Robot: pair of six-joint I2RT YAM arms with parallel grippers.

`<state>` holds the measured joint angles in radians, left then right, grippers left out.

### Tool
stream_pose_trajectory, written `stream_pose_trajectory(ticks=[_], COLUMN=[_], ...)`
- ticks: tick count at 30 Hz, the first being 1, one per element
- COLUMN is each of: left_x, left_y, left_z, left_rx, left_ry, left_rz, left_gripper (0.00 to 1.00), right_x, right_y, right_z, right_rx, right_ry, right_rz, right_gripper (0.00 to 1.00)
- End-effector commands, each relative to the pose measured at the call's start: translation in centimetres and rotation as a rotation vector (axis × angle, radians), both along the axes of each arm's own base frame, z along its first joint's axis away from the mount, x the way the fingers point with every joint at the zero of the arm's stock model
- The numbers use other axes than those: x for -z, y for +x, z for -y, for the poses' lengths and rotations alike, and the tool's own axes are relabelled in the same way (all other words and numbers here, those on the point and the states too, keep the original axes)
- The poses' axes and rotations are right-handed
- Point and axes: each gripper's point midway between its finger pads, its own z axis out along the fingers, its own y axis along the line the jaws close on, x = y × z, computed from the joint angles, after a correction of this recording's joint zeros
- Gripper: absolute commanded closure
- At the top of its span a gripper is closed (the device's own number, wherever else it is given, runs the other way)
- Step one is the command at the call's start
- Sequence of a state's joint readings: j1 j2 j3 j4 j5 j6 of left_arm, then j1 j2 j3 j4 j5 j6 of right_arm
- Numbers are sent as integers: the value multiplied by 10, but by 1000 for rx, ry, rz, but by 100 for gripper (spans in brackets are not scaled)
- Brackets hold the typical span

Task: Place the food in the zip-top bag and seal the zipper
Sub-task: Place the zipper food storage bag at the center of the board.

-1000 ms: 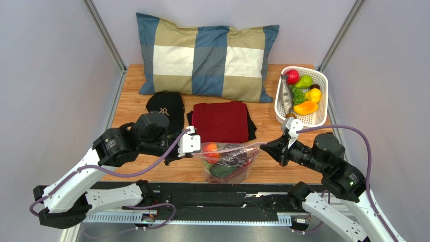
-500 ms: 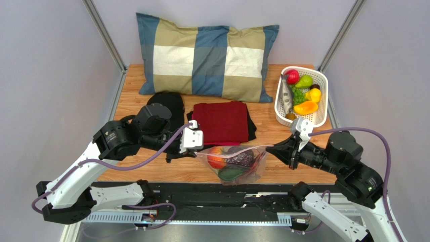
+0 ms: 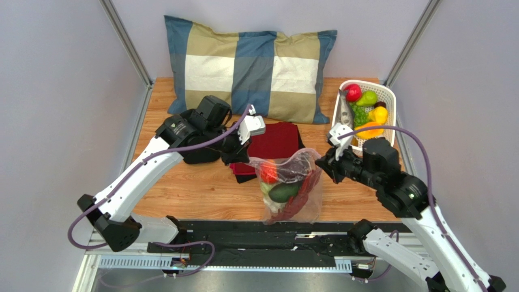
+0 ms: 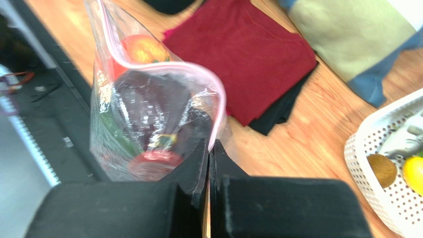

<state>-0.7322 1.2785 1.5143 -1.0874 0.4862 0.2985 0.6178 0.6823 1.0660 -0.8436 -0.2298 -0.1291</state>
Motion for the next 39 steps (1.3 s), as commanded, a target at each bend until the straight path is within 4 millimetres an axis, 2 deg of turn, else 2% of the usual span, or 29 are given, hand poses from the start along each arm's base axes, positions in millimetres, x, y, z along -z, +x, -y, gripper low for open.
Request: stream_pose_trajectory(ticks=[1, 2, 5, 9, 12, 14, 15, 17, 18, 20, 21, 23, 24, 27, 28, 30, 31, 32, 33, 34, 35, 36, 37, 38, 39], left_x=[-10, -8, 7, 24, 40, 44, 53, 51, 57, 55, 63, 62, 69, 70, 64, 60, 50, 47, 38, 28, 21, 2, -3, -12, -33], left_y=[33, 37, 53, 74, 86, 92, 99, 107, 112, 117, 120, 125, 127, 132, 136, 141, 143, 144, 143, 145, 142, 138, 138, 135, 128], left_z=[18, 19, 24, 39, 53, 61, 67, 76, 82, 93, 98, 106, 110, 119, 121, 122, 123, 120, 117, 111, 105, 96, 85, 77, 65], left_rx=[-44, -53, -81, -99, -103, -92, -94, -97, -94, -86, -86, -85, -82, -77, -83, -99, -102, -116, -118, -130, -135, -140, -161, -166, -176], left_ry=[-63, -63, -45, -52, -56, -59, -50, -66, -66, -92, -85, -103, -97, -116, -126, -128, -142, -137, -148, -158, -159, -185, -191, -202, -230], left_rz=[69, 67, 75, 76, 40, 30, 19, 17, 3, -14, -37, -52, -71, -85, -72, -66, -52, -52, -44, -34, -37, -5, 1, 16, 57], left_gripper=[100, 100, 100, 100, 100, 100, 100, 100, 100, 100, 100, 100, 100, 99, 90, 78, 67, 60, 53, 39, 28, 5, 1, 1, 1], right_x=[14, 15, 36, 59, 72, 81, 84, 96, 99, 104, 112, 111, 115, 112, 115, 118, 119, 121, 118, 114, 102, 92, 84, 65, 54], right_y=[46, 55, 80, 115, 131, 130, 130, 124, 121, 114, 111, 111, 112, 119, 119, 120, 119, 116, 112, 111, 108, 105, 103, 102, 99], right_z=[-4, -3, 1, 26, 40, 44, 47, 51, 52, 55, 60, 69, 78, 100, 106, 115, 116, 118, 111, 109, 107, 100, 97, 95, 91], right_rx=[76, 94, 137, 242, 281, 279, 287, 287, 289, 292, 306, 332, 365, 441, 460, 480, 482, 477, 438, 430, 425, 393, 397, 395, 374], right_ry=[-83, -90, -156, -145, -153, -164, -163, -176, -178, -186, -205, -227, -254, -279, -290, -308, -308, -306, -280, -262, -239, -203, -175, -152, -123], right_rz=[72, 87, 72, -16, -60, -86, -92, -113, -116, -117, -126, -95, -88, -44, -50, -52, -59, -76, -80, -86, -87, -80, -82, -60, -52], right_gripper=[100, 100, 100, 100, 100, 100, 100, 100, 100, 100, 100, 100, 100, 100, 100, 100, 98, 87, 73, 48, 39, 32, 20, 16, 12])
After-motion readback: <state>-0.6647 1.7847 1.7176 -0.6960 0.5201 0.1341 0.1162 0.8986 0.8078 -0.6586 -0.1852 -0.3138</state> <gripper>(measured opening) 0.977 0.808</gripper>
